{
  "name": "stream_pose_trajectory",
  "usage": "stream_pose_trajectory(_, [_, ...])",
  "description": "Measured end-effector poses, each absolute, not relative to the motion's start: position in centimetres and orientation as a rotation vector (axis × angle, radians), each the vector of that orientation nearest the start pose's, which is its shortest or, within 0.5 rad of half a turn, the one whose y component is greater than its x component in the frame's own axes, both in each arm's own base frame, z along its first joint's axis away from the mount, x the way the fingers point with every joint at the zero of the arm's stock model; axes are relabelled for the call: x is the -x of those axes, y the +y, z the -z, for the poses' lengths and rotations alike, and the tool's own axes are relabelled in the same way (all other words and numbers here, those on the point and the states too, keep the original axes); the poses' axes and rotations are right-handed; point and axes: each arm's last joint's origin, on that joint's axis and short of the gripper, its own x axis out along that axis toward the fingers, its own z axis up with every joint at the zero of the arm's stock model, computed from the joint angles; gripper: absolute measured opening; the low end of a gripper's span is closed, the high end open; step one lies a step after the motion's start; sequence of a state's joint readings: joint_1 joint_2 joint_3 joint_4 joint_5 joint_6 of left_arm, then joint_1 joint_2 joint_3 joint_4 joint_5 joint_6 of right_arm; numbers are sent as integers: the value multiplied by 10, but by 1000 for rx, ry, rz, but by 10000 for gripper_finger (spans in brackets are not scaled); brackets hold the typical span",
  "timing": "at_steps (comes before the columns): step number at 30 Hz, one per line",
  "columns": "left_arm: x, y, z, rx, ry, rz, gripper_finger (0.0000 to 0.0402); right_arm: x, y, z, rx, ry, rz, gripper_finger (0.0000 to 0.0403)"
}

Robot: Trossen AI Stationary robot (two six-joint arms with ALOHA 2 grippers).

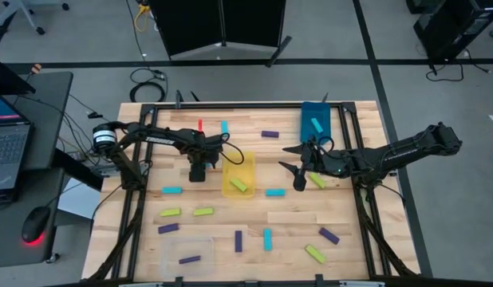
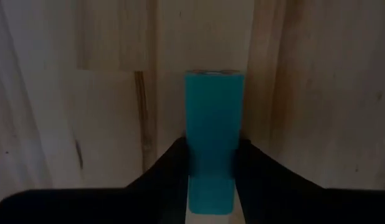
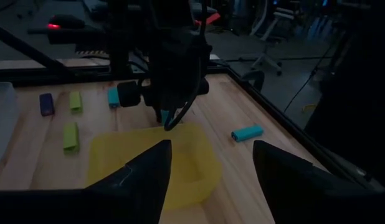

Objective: Sort blocks
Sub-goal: Put the light blue block into the blue bin

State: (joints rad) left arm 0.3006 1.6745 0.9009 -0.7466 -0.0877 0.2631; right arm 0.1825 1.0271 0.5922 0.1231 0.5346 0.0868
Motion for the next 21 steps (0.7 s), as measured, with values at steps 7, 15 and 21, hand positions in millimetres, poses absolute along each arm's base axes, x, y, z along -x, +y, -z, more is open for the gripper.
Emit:
stream_pose_trajectory(7, [-257, 83, -142, -60, 1547, -104, 101, -218, 25, -253, 24, 275, 361, 236])
stream_pose_trajectory(15, [-266, 87, -174, -68, 1505, -155, 101, -219, 25, -254, 33, 267, 359, 232])
stream_pose_trajectory(21, [-269, 87, -221, -77, 1369, -183, 101, -219, 26, -255, 61, 260, 351, 232])
